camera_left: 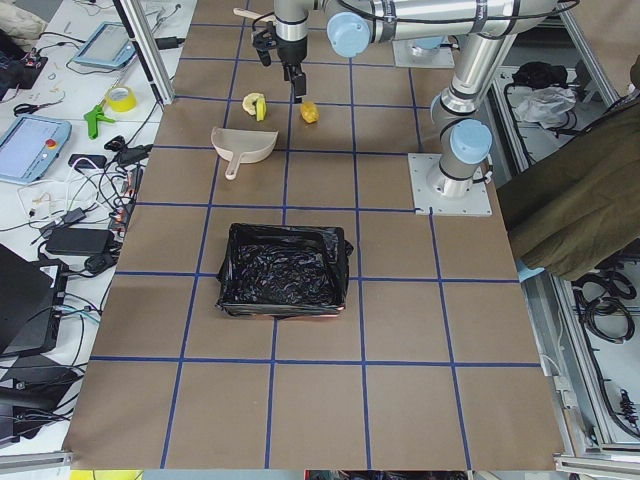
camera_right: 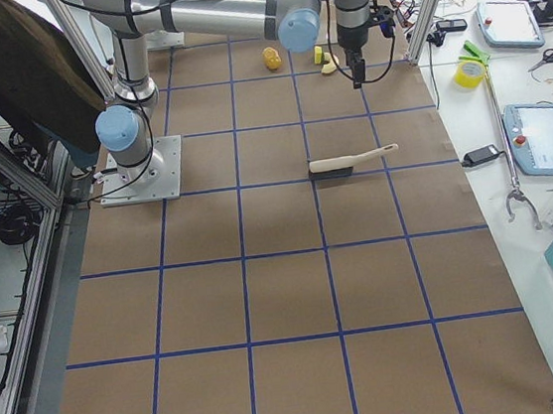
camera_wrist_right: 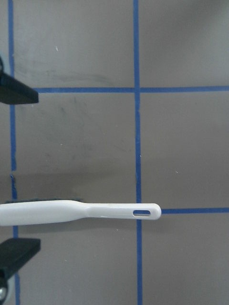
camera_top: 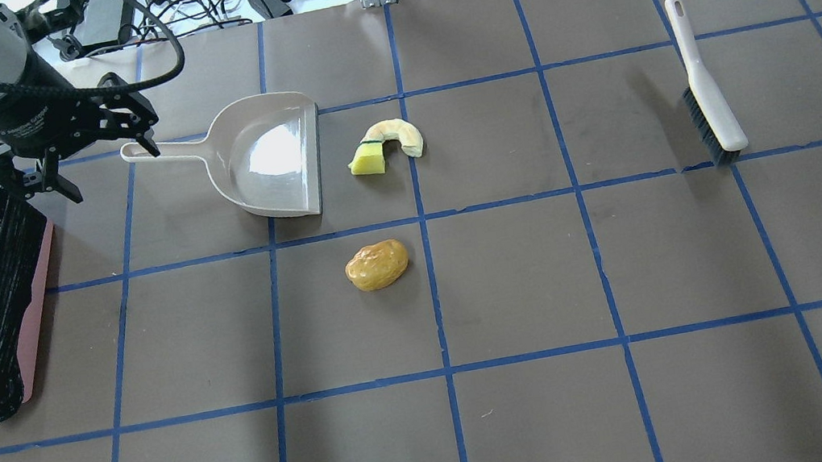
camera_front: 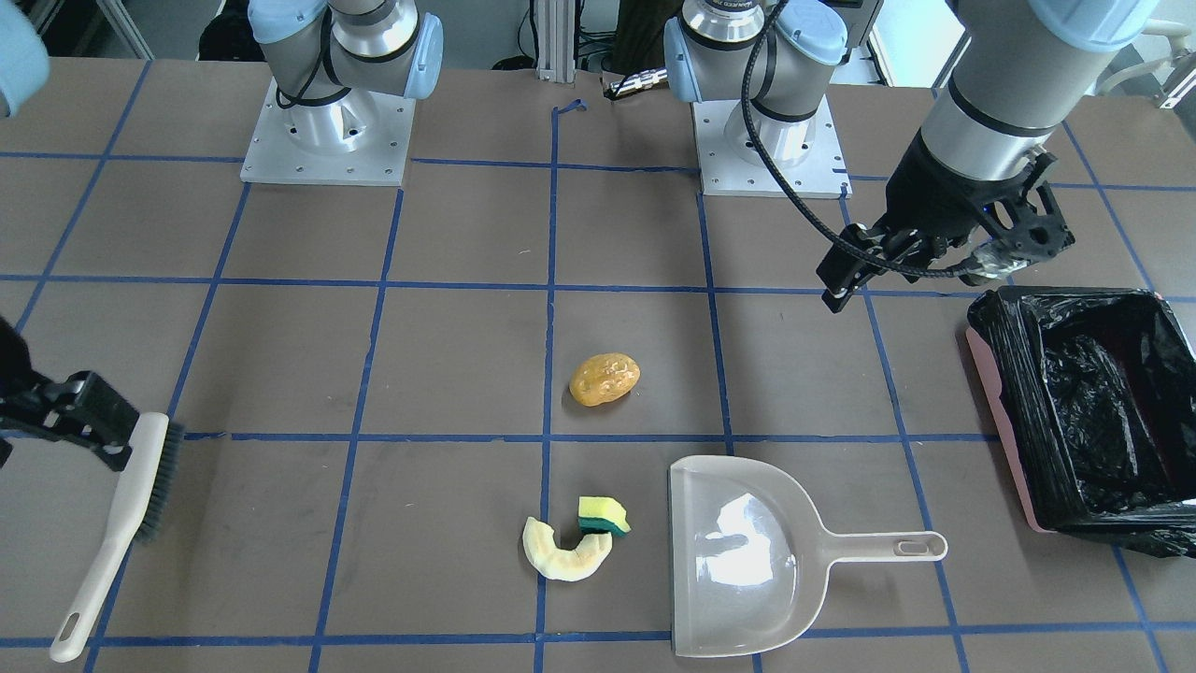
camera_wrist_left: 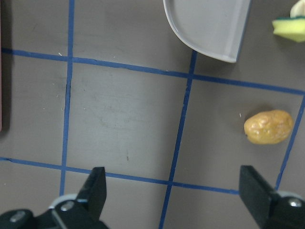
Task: Sweep and dump trash into bin
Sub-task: 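Move the left gripper to the dustpan handle while the right gripper reaches the brush handle, then close the left gripper on the dustpan handle while the right gripper grasps the brush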
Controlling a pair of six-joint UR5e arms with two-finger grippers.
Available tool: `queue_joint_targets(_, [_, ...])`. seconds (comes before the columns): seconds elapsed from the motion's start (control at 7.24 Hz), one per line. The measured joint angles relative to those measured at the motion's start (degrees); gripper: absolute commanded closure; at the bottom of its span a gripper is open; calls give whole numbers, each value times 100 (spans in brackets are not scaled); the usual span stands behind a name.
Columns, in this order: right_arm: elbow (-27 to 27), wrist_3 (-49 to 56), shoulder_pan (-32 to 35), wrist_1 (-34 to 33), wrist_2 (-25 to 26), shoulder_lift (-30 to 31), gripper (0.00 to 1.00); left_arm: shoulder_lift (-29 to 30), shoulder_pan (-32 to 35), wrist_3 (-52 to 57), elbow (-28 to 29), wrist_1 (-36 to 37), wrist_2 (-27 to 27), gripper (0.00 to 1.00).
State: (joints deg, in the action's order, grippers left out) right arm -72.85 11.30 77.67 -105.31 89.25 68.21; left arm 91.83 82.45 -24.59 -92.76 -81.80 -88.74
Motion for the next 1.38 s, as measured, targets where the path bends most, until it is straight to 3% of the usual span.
queue_joint_targets(0.28, [537,107,-142,-600,50,-935,7,170,-97,-1663,-174,687,-19,0])
queue_joint_targets(0.69, [596,316,-236,-1038,222,-1730,9,743,-287,-3733,-445,1445,-57,0])
queue_joint_targets(1.1, [394,505,-366,-1098,213,-2006,20,1464,-299,-4303,-375,1902,-6,2])
queue_joint_targets(1.38, [141,597,-392,-1334,209,-2032,24,1900,-299,-4403,-253,2644,48,4])
